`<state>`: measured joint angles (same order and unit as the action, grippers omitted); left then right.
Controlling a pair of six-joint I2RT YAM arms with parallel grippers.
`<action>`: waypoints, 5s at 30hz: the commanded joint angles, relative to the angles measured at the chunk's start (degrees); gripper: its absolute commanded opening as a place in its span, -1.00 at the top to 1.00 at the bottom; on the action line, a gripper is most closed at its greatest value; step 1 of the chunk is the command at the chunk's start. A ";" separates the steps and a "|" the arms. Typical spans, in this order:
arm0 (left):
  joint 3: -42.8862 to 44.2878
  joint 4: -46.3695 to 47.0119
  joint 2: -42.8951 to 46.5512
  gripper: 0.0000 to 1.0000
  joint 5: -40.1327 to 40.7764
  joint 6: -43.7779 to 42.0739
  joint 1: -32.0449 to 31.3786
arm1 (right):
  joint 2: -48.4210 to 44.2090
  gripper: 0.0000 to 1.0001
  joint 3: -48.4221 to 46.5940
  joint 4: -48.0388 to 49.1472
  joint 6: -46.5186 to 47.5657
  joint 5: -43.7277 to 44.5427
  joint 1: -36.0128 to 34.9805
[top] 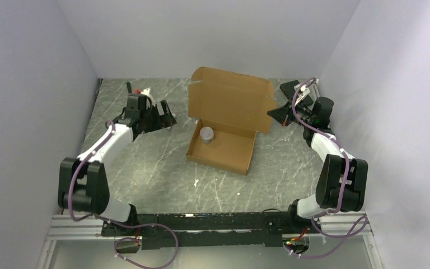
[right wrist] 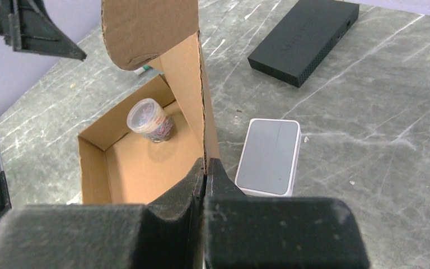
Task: Fold the paper box
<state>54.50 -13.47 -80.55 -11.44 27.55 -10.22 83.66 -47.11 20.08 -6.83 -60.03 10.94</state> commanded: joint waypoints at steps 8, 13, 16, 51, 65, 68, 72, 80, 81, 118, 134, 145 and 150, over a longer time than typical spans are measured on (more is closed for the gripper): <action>19.04 -7.33 -19.65 -0.73 -0.80 -11.65 1.43 | 0.33 1.00 -0.79 2.19 0.58 -0.53 -0.48; 26.40 -11.69 -27.50 -0.59 1.65 -13.96 1.43 | 0.39 1.00 -0.87 2.14 0.77 -0.57 -0.48; 28.20 -12.08 -30.31 -0.51 1.51 -14.81 1.43 | 0.58 1.00 -0.88 2.17 0.78 -0.61 -0.48; 7.74 -3.21 -15.21 1.00 8.05 -8.62 -3.05 | 0.72 1.00 -1.19 1.46 1.18 -0.77 -0.57; -25.51 29.76 16.39 1.00 -19.19 6.92 -3.33 | 0.66 1.00 -1.05 1.89 0.73 -1.00 -0.59; -25.47 31.60 16.98 1.00 -21.08 7.92 -5.24 | 0.56 1.00 -1.05 1.98 0.56 -1.14 -0.57; -23.60 31.06 14.74 1.00 -17.26 7.04 -11.03 | 0.56 1.00 -1.05 1.99 0.53 -1.22 -0.57; -15.45 23.38 6.23 1.00 -5.24 5.57 -19.75 | 0.67 1.00 -1.05 2.05 0.57 -1.38 -0.57; -14.62 22.73 5.42 1.00 -4.09 5.16 -20.48 | 0.71 1.00 -1.05 2.08 0.61 -1.40 -0.57; -6.58 9.22 2.57 -0.40 15.23 -1.72 -24.74 | 0.45 1.00 -1.06 1.90 0.77 -1.40 -0.58; -7.64 5.10 4.86 -0.99 28.07 15.09 -11.49 | 0.51 1.00 -1.01 1.99 0.68 -1.36 -0.57; 15.78 -15.94 -14.80 -0.99 28.68 20.47 -6.04 | 0.63 1.00 -1.10 1.90 0.76 -1.40 -0.57; 23.98 -20.69 -22.24 -0.99 28.19 21.33 -4.00 | 0.37 1.00 -1.14 1.80 0.99 -1.41 -0.57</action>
<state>72.51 -27.68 -98.61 15.53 46.76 -15.84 84.93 -47.13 19.97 -6.48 -60.07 10.66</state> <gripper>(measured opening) 0.994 0.018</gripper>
